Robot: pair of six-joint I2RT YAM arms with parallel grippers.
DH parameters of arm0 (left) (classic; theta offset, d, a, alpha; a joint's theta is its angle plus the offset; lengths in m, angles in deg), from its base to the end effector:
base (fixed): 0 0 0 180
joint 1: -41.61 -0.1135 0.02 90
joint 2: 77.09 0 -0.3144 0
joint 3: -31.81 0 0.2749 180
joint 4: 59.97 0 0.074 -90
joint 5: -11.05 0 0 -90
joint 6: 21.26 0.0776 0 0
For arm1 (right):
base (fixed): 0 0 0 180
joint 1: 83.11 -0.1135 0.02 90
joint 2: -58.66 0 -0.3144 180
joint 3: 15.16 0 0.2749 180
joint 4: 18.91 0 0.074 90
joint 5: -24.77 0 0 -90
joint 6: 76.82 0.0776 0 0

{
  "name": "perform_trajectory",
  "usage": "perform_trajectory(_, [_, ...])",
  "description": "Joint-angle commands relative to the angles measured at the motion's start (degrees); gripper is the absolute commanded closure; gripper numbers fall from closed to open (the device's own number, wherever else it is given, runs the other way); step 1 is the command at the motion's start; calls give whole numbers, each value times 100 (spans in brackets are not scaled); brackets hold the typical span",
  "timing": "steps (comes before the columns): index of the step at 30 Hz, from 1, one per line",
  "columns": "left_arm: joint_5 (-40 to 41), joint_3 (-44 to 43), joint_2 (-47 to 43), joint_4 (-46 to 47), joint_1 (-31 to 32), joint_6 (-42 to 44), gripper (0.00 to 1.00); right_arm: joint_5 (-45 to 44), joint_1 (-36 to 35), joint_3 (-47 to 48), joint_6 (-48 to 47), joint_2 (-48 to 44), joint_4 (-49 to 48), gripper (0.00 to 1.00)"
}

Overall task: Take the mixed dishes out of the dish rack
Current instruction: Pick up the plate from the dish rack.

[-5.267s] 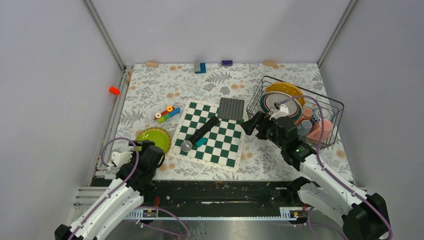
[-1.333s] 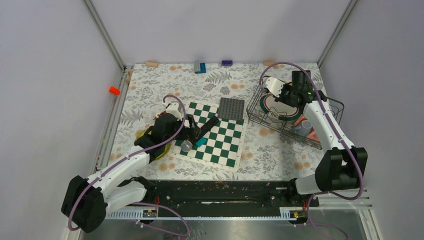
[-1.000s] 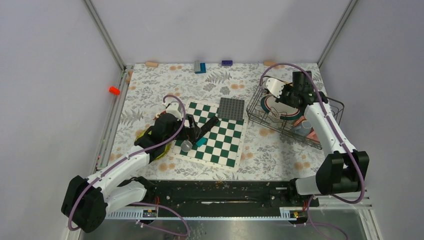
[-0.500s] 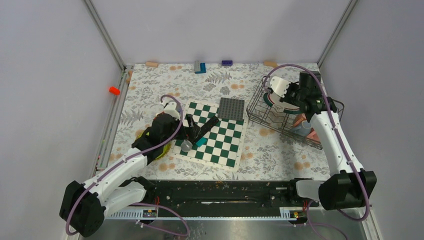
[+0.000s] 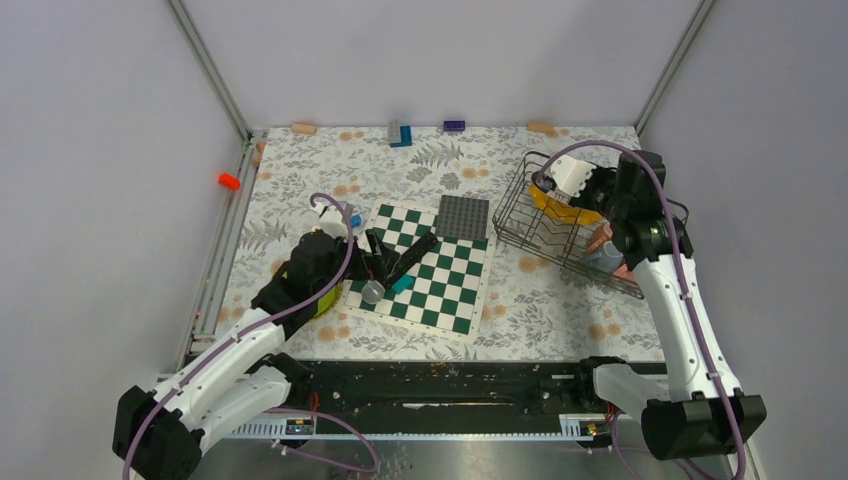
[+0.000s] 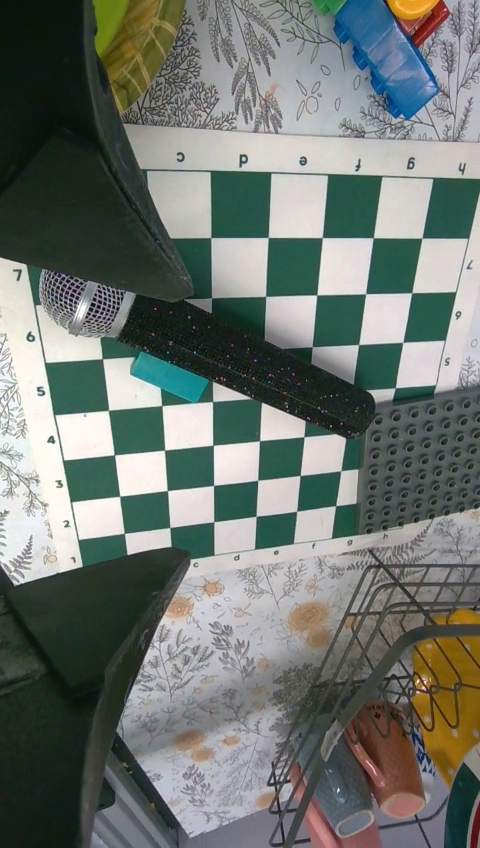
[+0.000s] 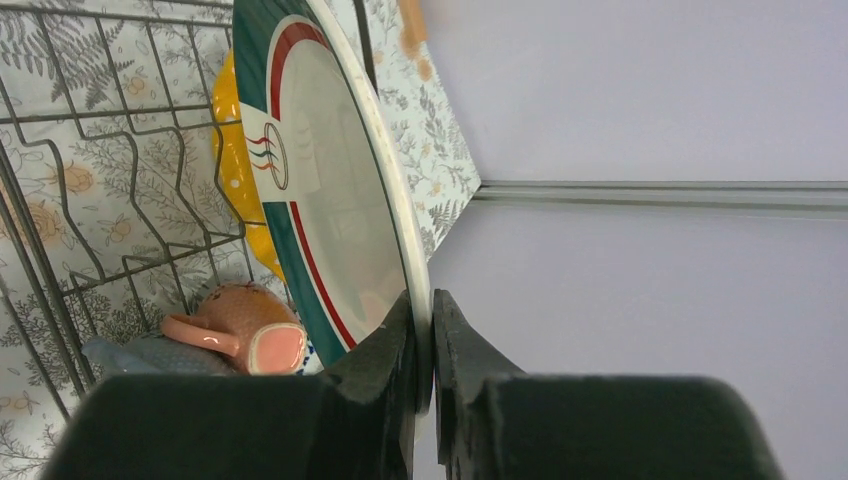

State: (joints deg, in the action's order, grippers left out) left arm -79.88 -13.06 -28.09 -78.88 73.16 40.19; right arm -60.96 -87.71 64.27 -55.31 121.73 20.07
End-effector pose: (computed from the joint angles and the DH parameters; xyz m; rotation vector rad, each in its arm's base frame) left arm 0.1931 -0.1201 0.2717 0.0644 2.0392 -0.6900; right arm 0.2797 0.0283 0.4130 -1.2447 1.5949 -0.6494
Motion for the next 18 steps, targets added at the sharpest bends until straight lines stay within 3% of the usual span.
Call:
perform_trajectory(1, [-153,108,-255,224,-17,-36,1,334,3,-44,151,-516,-624,100])
perform_trajectory(8, [-357,286,-642,387,-18,-75,1,1162,3,56,1093,-967,-997,100])
perform_trajectory(14, [-788,317,-865,602,-18,-226,1,2288,3,82,3358,-1056,-2187,100])
perform_trajectory(18, [-1076,248,-949,611,-17,-324,1,2278,3,186,5528,-949,-3268,100])
